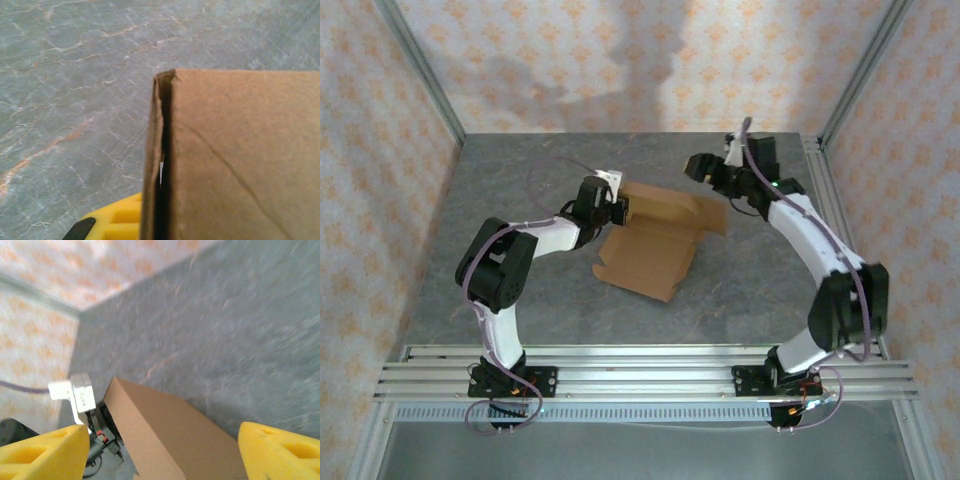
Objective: Fold the paper box
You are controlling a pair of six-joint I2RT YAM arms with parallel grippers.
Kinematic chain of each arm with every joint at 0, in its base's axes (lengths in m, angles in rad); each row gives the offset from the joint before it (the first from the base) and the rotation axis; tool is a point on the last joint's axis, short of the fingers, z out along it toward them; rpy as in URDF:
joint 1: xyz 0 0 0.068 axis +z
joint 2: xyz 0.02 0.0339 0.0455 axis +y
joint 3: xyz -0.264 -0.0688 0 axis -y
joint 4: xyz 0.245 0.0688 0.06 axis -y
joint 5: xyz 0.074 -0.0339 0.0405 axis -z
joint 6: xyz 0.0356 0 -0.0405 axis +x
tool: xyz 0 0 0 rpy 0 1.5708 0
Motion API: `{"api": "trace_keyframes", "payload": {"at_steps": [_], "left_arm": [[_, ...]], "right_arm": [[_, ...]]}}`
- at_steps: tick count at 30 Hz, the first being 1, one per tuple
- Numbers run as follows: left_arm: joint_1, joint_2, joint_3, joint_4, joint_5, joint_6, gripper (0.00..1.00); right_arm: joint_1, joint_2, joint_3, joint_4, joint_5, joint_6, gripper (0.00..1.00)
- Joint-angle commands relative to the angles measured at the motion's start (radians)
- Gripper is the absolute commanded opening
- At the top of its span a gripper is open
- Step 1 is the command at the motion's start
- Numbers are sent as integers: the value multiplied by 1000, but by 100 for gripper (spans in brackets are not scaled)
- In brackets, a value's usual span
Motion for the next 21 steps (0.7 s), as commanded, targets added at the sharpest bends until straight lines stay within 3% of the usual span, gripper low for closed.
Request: {"api": "trace_keyframes", "payload": {"at_steps": [1, 11, 21], "left_arm": [[42, -58, -34, 102, 49, -106, 0], [139, -63, -47, 241, 141, -453, 0], [147, -19, 8, 333, 243, -672, 0]], "right_arm": [[-45, -123, -48, -16, 114, 47, 79], [-181, -374, -290, 104, 156, 162, 78], [-125, -313, -471, 519, -19, 439, 76]]}}
